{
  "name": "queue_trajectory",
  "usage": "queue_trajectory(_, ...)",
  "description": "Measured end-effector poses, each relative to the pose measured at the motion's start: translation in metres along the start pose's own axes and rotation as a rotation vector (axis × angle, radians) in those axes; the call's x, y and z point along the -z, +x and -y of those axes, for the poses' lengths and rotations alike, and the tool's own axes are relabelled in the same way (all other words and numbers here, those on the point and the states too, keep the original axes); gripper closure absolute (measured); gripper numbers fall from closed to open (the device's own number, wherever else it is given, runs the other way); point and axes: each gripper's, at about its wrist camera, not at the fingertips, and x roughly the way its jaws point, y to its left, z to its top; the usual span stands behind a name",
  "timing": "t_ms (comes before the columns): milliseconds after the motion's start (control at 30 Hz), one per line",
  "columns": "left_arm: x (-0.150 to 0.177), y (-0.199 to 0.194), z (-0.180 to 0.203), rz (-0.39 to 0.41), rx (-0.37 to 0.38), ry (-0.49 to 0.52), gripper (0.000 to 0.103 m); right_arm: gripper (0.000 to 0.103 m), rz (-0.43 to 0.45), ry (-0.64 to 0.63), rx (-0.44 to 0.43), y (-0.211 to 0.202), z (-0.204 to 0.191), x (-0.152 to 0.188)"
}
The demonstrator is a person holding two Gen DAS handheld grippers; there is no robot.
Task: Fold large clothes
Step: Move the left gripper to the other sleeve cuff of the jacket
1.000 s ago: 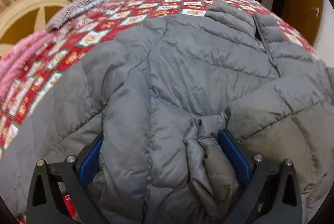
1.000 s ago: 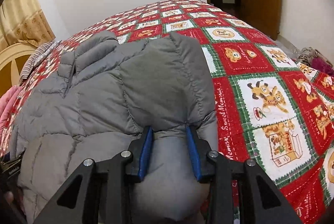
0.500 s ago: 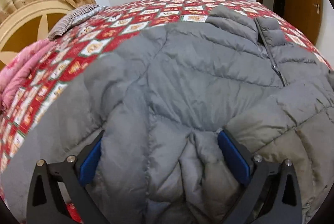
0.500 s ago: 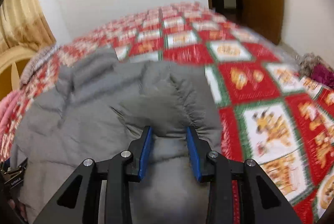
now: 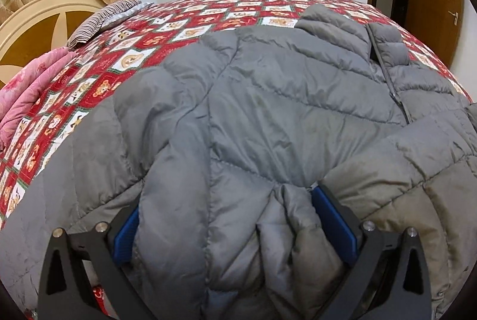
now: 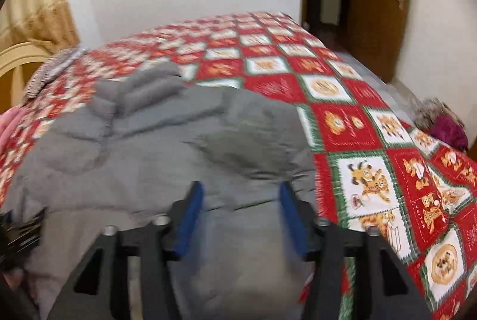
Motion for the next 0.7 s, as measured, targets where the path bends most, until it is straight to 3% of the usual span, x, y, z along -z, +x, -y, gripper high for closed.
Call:
queue_trajectory(67, 0.000, 0.000, 0.000, 0.000, 0.000, 0.000, 0.000, 0.037, -0.002, -0.048, -0.033, -0.009, -0.018, 0.009)
queue_trajectory(133, -0.001, 0.001, -0.002, -0.001, 0.002, -0.001, 0.000, 0.037, -0.061, -0.068, -0.063, 0.000, -0.031, 0.022)
queue_trajectory(233, -0.001, 0.002, -0.003, -0.002, 0.012, -0.009, 0.000, 0.037, -0.101, -0.086, -0.038, 0.019, -0.036, 0.040)
queue_trajectory(433, -0.001, 0.004, -0.004, -0.008, 0.024, -0.017, 0.000, 0.037, -0.099, -0.104, 0.004, 0.015, -0.044, 0.045)
queue_trajectory(567, -0.001, 0.004, -0.006, -0.008, 0.026, -0.018, 0.000, 0.037, -0.041, -0.115, -0.047, -0.013, -0.060, 0.048)
queue_trajectory(700, -0.002, 0.004, -0.006, -0.011, 0.030, -0.019, 0.000, 0.037, -0.089, -0.132, -0.056, 0.013, -0.069, 0.067)
